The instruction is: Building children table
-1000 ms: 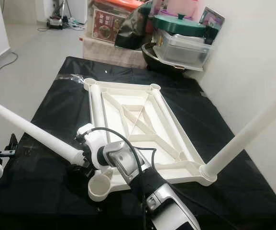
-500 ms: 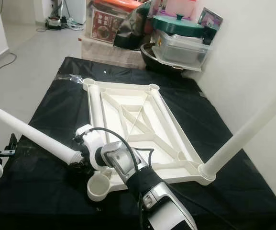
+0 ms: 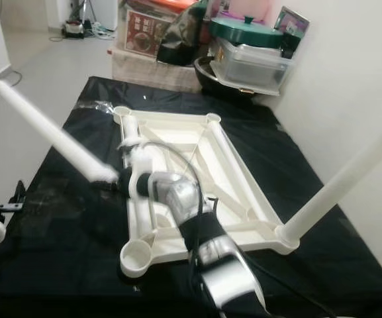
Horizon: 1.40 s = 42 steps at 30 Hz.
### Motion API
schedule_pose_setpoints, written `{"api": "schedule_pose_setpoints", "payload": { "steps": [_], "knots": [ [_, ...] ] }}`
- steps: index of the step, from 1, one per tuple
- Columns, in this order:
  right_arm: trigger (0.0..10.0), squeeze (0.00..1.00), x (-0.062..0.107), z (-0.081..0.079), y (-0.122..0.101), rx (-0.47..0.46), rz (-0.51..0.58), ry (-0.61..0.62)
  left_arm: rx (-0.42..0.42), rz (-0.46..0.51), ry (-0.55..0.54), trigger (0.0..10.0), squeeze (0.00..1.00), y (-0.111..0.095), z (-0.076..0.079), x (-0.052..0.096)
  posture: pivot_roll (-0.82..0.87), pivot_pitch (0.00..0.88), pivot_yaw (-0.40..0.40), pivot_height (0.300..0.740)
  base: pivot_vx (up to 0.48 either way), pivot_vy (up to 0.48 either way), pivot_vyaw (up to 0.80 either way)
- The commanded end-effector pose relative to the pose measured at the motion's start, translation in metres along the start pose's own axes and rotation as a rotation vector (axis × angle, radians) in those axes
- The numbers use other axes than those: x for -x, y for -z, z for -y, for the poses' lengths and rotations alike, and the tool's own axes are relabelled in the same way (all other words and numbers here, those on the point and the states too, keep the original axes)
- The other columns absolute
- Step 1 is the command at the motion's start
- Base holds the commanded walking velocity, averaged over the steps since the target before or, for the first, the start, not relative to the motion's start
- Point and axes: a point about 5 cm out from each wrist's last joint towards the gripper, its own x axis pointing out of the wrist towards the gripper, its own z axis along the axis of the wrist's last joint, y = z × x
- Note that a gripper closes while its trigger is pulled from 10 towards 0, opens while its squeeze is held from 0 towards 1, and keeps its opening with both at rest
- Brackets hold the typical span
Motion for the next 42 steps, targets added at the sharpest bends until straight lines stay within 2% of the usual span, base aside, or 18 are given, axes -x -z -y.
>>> {"api": "schedule_pose_setpoints", "payload": {
  "steps": [1,2,3,4,6,9,10,12,14,15,17,21,23,24,25,36,37,42],
  "knots": [
    [0.0,0.00,0.006,0.007,-0.014,-0.033,0.104,0.021,0.059,0.024,0.031,10.0,0.00,-0.007,0.005,-0.001,0.17,0.000,-0.166,0.714,0.000,0.000,0.00],
    [0.0,0.00,0.009,0.009,-0.016,-0.030,0.130,0.025,0.130,0.034,0.053,10.0,0.00,-0.010,0.007,-0.001,0.17,0.000,-0.165,0.714,0.000,0.000,0.00],
    [0.0,0.00,0.009,0.009,-0.016,-0.030,0.130,0.025,0.130,0.034,0.053,10.0,0.00,-0.010,0.007,-0.001,0.17,0.000,-0.165,0.714,0.000,0.000,0.00],
    [0.0,0.00,0.013,0.008,-0.015,-0.005,0.156,-0.007,0.230,0.059,0.107,10.0,0.00,-0.017,0.011,-0.002,0.18,0.000,-0.161,0.714,0.000,0.000,0.00],
    [0.0,0.00,0.013,0.008,-0.015,-0.005,0.156,-0.007,0.230,0.059,0.107,10.0,0.00,-0.017,0.011,-0.002,0.18,0.000,-0.161,0.714,0.000,0.000,0.00],
    [0.0,0.00,0.033,-0.002,0.005,0.112,0.124,-0.231,0.523,0.132,0.338,10.0,0.00,-0.038,0.033,0.004,0.16,0.000,-0.144,0.714,0.000,0.000,0.00],
    [0.0,0.00,0.033,-0.002,0.005,0.112,0.124,-0.231,0.523,0.132,0.338,10.0,0.00,-0.038,0.033,0.004,0.16,0.000,-0.144,0.714,0.000,0.000,0.00],
    [0.0,0.00,0.044,-0.002,0.021,0.158,0.069,-0.322,0.659,0.160,0.445,10.0,0.00,-0.048,0.044,0.008,0.16,0.000,-0.139,0.714,0.000,0.000,0.00],
    [0.0,0.00,0.054,0.004,0.032,0.158,0.043,-0.362,0.770,0.187,0.530,10.0,0.00,-0.056,0.051,0.011,0.15,0.000,-0.131,0.714,0.000,0.000,0.00],
    [0.0,0.00,0.054,0.004,0.032,0.158,0.043,-0.362,0.770,0.187,0.530,10.0,0.00,-0.056,0.051,0.011,0.15,0.000,-0.131,0.714,0.000,0.000,0.00],
    [0.0,0.00,0.061,0.009,0.037,0.138,0.043,-0.385,0.852,0.189,0.572,10.0,0.00,-0.058,0.054,0.011,0.15,0.000,-0.125,0.714,0.000,0.000,0.00],
    [0.0,0.00,0.063,0.010,0.037,0.128,0.047,-0.395,0.877,0.183,0.579,10.0,0.00,-0.058,0.054,0.011,0.15,0.000,-0.125,0.714,0.000,0.000,0.00],
    [0.0,0.00,0.068,0.008,0.037,0.106,0.070,-0.433,0.935,0.173,0.566,10.0,0.00,-0.056,0.051,0.008,0.14,0.000,-0.117,0.714,0.000,0.000,0.00],
    [0.0,0.00,0.068,0.008,0.037,0.106,0.070,-0.433,0.935,0.173,0.566,10.0,0.00,-0.056,0.051,0.008,0.14,0.000,-0.117,0.714,0.000,0.000,0.00],
    [0.0,0.00,0.070,0.006,0.039,0.081,0.093,-0.456,0.995,0.175,0.550,10.0,0.00,-0.055,0.048,0.009,0.15,0.000,-0.116,0.714,0.000,0.000,0.00],
    [0.0,0.00,0.073,0.010,0.041,0.032,0.122,-0.497,1.054,0.175,0.578,10.0,0.00,-0.057,0.043,0.018,0.17,0.000,-0.129,0.714,0.000,0.000,0.00],
    [0.0,0.00,0.078,0.006,0.045,0.038,0.096,-0.560,1.060,0.174,0.579,10.0,0.00,-0.056,0.041,0.018,0.17,0.000,-0.129,0.714,0.000,0.000,0.00],
    [0.0,0.00,0.086,-0.003,0.055,0.026,0.045,-0.683,1.084,0.170,0.591,10.0,0.00,-0.057,0.035,0.017,0.17,0.000,-0.128,0.714,0.000,0.000,0.00]
  ]
}}
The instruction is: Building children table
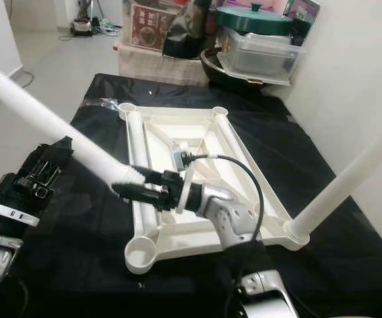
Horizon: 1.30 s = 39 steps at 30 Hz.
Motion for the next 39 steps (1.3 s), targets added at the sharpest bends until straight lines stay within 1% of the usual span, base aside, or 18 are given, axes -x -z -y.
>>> {"api": "schedule_pose_setpoints", "payload": {
  "steps": [1,6,8,14,16,17,19,21,29,30,31,32,34,35,36,37,38,39],
  "knots": [
    [0.0,0.00,0.001,-0.005,-0.004,0.001,0.016,-0.043,0.017,-0.015,0.008,10.0,0.00,0.000,0.001,0.000,0.17,0.000,-0.128,0.714,0.000,0.000,0.00],
    [0.0,0.00,0.002,-0.009,-0.002,-0.010,0.014,-0.081,0.021,-0.017,0.000,10.0,0.00,-0.002,-0.002,0.000,0.17,0.000,-0.127,0.714,0.000,0.000,0.00],
    [0.0,0.00,0.006,-0.017,0.008,-0.001,-0.055,-0.156,0.030,0.007,-0.020,10.0,0.00,-0.011,-0.008,-0.002,0.17,0.000,-0.125,0.714,0.000,0.000,0.00],
    [0.0,0.00,0.010,-0.018,0.011,0.002,-0.083,-0.167,0.046,0.034,-0.020,10.0,0.00,-0.019,-0.010,-0.003,0.17,0.000,-0.123,0.714,0.000,0.000,0.00],
    [0.0,0.00,0.014,-0.018,0.012,0.010,-0.104,-0.180,0.066,0.043,-0.014,10.0,0.00,-0.023,-0.010,-0.001,0.18,0.000,-0.123,0.714,0.000,0.000,0.00],
    [0.0,0.00,0.018,-0.017,0.013,0.025,-0.139,-0.193,0.106,0.051,-0.008,10.0,0.00,-0.026,-0.010,0.000,0.18,0.000,-0.122,0.714,0.000,0.000,0.00],
    [0.0,0.00,0.026,-0.012,0.015,0.075,-0.230,-0.205,0.146,0.008,0.027,10.0,0.00,-0.023,-0.004,0.007,0.18,0.000,-0.122,0.714,0.000,0.000,0.00],
    [0.0,0.00,0.029,-0.009,0.014,0.093,-0.260,-0.207,0.153,-0.025,0.053,10.0,0.00,-0.020,0.001,0.010,0.18,0.000,-0.122,0.714,0.000,0.000,0.00],
    [0.0,0.00,0.034,-0.001,0.007,0.132,-0.314,-0.205,0.165,-0.088,0.107,10.0,0.00,-0.018,0.011,0.017,0.19,0.000,-0.129,0.714,0.000,0.000,0.00],
    [0.0,0.00,0.035,0.002,0.004,0.147,-0.346,-0.212,0.146,-0.137,0.124,10.0,0.00,-0.016,0.013,0.021,0.19,0.000,-0.133,0.714,0.000,0.000,0.00],
    [0.0,0.00,0.035,0.002,0.004,0.147,-0.346,-0.212,0.146,-0.137,0.124,10.0,0.00,-0.016,0.013,0.021,0.19,0.000,-0.133,0.714,0.000,0.000,0.00],
    [0.0,0.00,0.036,0.003,0.002,0.158,-0.370,-0.217,0.122,-0.177,0.128,10.0,0.00,-0.014,0.013,0.024,0.20,0.000,-0.135,0.714,0.000,0.000,0.00],
    [0.0,0.00,0.036,0.003,0.002,0.158,-0.370,-0.217,0.122,-0.177,0.128,10.0,0.00,-0.014,0.013,0.024,0.20,0.000,-0.135,0.714,0.000,0.000,0.00],
    [0.0,0.00,0.036,0.004,0.001,0.163,-0.385,-0.224,0.088,-0.204,0.130,9.2,0.00,-0.014,0.012,0.025,0.20,0.000,-0.136,0.714,0.000,0.000,0.00],
    [0.0,0.00,0.036,0.004,0.001,0.163,-0.385,-0.224,0.088,-0.204,0.130,9.2,0.00,-0.014,0.012,0.025,0.20,0.000,-0.136,0.714,0.000,0.000,0.00],
    [0.0,0.00,0.035,0.004,0.001,0.165,-0.391,-0.229,0.039,-0.193,0.096,0.0,0.00,-0.017,0.008,0.025,0.20,0.000,-0.139,0.714,0.000,0.000,0.00],
    [0.0,0.00,0.035,0.004,0.001,0.165,-0.391,-0.229,0.039,-0.193,0.096,0.0,0.00,-0.017,0.008,0.025,0.20,0.000,-0.139,0.714,0.000,0.000,0.00],
    [0.0,0.00,0.035,0.004,0.001,0.163,-0.391,-0.232,0.007,-0.163,0.060,0.0,0.00,-0.022,0.004,0.024,0.20,0.000,-0.139,0.714,0.000,0.000,0.00]
  ]
}}
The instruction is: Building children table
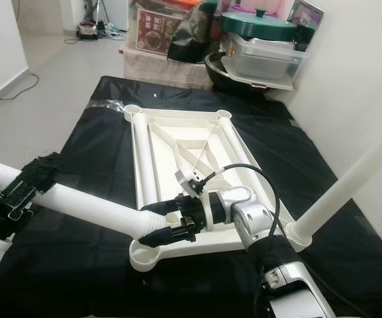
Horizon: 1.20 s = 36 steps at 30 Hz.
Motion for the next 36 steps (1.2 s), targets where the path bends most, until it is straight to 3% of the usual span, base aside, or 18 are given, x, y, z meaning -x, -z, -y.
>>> {"api": "schedule_pose_setpoints", "payload": {
  "steps": [1,8,14,15,16,17,18,19,20,22,23,24,28,29,32,34,36],
  "knots": [
    [0.0,0.00,0.001,-0.001,-0.003,0.027,-0.021,-0.031,-0.072,0.038,-0.064,0.0,0.00,-0.009,-0.006,0.001,0.19,0.000,-0.140,0.714,0.000,0.000,0.00],
    [0.0,0.00,0.004,-0.001,0.001,0.027,-0.031,-0.041,-0.131,0.205,-0.188,0.0,0.00,-0.033,-0.018,0.006,0.19,0.000,-0.146,0.714,0.000,0.000,0.00],
    [0.0,0.00,0.004,0.000,0.001,0.029,-0.031,-0.039,-0.133,0.222,-0.193,0.0,0.00,-0.035,-0.018,0.007,0.19,0.000,-0.148,0.714,0.000,0.000,0.00],
    [2.3,0.00,0.004,0.002,0.001,0.030,-0.037,-0.029,-0.130,0.218,-0.183,0.0,0.00,-0.033,-0.016,0.007,0.19,0.000,-0.148,0.714,0.000,0.000,0.00],
    [2.3,0.00,0.004,0.002,0.001,0.030,-0.037,-0.029,-0.130,0.218,-0.183,0.0,0.00,-0.033,-0.016,0.007,0.19,0.000,-0.148,0.714,0.000,0.000,0.00],
    [10.0,0.00,0.004,0.005,0.001,0.027,-0.050,-0.007,-0.124,0.210,-0.174,0.0,0.00,-0.030,-0.014,0.006,0.19,0.000,-0.148,0.714,0.000,0.000,0.00],
    [10.0,0.00,0.004,0.005,0.001,0.027,-0.050,-0.007,-0.124,0.210,-0.174,0.0,0.00,-0.030,-0.014,0.006,0.19,0.000,-0.148,0.714,0.000,0.000,0.00],
    [10.0,0.41,0.004,0.011,0.001,0.033,-0.055,0.058,-0.117,0.194,-0.166,0.0,0.00,-0.026,-0.012,0.006,0.18,0.000,-0.146,0.714,0.000,0.000,0.00],
    [10.0,0.63,0.004,0.017,0.000,0.035,-0.056,0.110,-0.114,0.182,-0.162,0.0,0.00,-0.022,-0.011,0.005,0.18,0.000,-0.146,0.714,0.000,0.000,0.00],
    [10.0,0.63,0.004,0.017,0.000,0.035,-0.056,0.110,-0.114,0.182,-0.162,0.0,0.00,-0.022,-0.011,0.005,0.18,0.000,-0.146,0.714,0.000,0.000,0.00],
    [10.0,1.00,0.004,0.022,-0.002,0.034,-0.043,0.165,-0.116,0.176,-0.163,0.0,0.00,-0.020,-0.010,0.005,0.18,0.000,-0.143,0.714,0.000,0.000,0.00],
    [10.0,1.00,0.006,0.031,-0.008,0.028,-0.005,0.252,-0.124,0.175,-0.173,0.0,0.00,-0.019,-0.010,0.004,0.18,0.000,-0.144,0.714,0.000,0.000,0.00],
    [10.0,1.00,0.008,0.032,-0.010,0.025,0.005,0.261,-0.132,0.179,-0.184,0.0,0.00,-0.019,-0.011,0.004,0.18,0.000,-0.143,0.714,0.000,0.000,0.00],
    [10.0,1.00,0.018,0.030,-0.017,0.017,0.028,0.254,-0.153,0.194,-0.203,0.0,0.00,-0.024,-0.014,0.004,0.18,0.000,-0.143,0.714,0.000,0.000,0.00],
    [10.0,1.00,0.022,0.029,-0.024,0.025,0.044,0.258,-0.157,0.193,-0.205,0.0,0.00,-0.025,-0.014,0.005,0.18,0.000,-0.141,0.714,0.000,0.000,0.00],
    [10.0,1.00,0.017,0.030,-0.045,0.068,0.095,0.268,-0.150,0.177,-0.195,0.0,0.00,-0.022,-0.015,0.003,0.16,0.000,-0.131,0.714,0.000,0.000,0.00],
    [10.0,1.00,-0.001,0.026,-0.063,0.109,0.123,0.230,-0.146,0.161,-0.175,0.0,0.00,-0.016,-0.014,-0.001,0.16,0.000,-0.128,0.714,0.000,0.000,0.00]
  ]
}}
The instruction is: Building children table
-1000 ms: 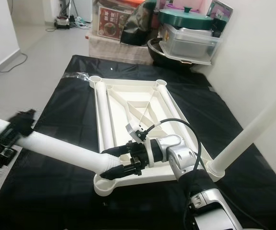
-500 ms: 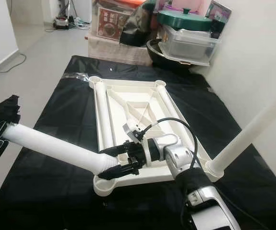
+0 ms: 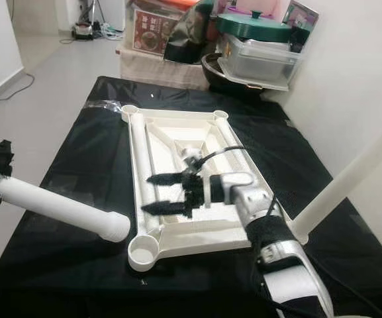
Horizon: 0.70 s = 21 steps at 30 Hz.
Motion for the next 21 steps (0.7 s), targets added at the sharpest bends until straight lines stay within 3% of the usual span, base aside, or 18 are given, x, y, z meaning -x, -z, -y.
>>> {"api": "schedule_pose_setpoints", "payload": {
  "steps": [1,3,4,6,8,9,13,21],
  "knots": [
    [10.0,0.08,-0.017,-0.009,-0.015,0.036,0.007,-0.052,0.009,-0.017,0.032,0.0,0.00,0.006,0.004,-0.005,0.16,0.000,-0.126,0.714,0.000,0.000,0.00],
    [10.0,0.08,-0.024,-0.013,-0.016,0.044,-0.004,-0.074,0.012,-0.017,0.038,0.0,0.00,0.007,0.004,-0.006,0.16,0.000,-0.126,0.714,0.000,0.000,0.00],
    [10.0,0.00,-0.034,-0.016,-0.014,0.051,-0.030,-0.072,0.013,-0.017,0.042,0.0,0.00,0.008,0.005,-0.007,0.15,0.000,-0.123,0.714,0.000,0.000,0.00],
    [10.0,0.00,-0.055,-0.022,-0.008,0.042,-0.068,-0.070,0.012,-0.017,0.049,0.0,0.00,0.009,0.006,-0.010,0.16,0.000,-0.127,0.714,0.000,0.000,0.00],
    [10.0,0.00,-0.057,-0.023,-0.007,0.038,-0.070,-0.073,0.012,-0.017,0.050,0.0,0.00,0.009,0.006,-0.010,0.16,0.000,-0.127,0.714,0.000,0.000,0.00],
    [10.0,0.00,-0.069,-0.032,0.003,0.010,-0.122,-0.117,0.001,-0.010,0.056,0.0,0.00,0.009,0.008,-0.012,0.17,0.000,-0.135,0.714,0.000,0.000,0.00],
    [10.0,0.00,-0.078,-0.037,0.014,-0.012,-0.178,-0.134,-0.006,0.006,0.064,0.0,0.00,0.006,0.010,-0.015,0.17,0.000,-0.143,0.714,0.000,0.000,0.00],
    [10.0,0.00,-0.091,-0.029,0.021,-0.053,-0.217,-0.006,0.012,0.010,0.082,0.0,0.00,0.010,0.015,-0.020,0.17,0.000,-0.147,0.714,0.000,0.000,0.00]
  ]
}}
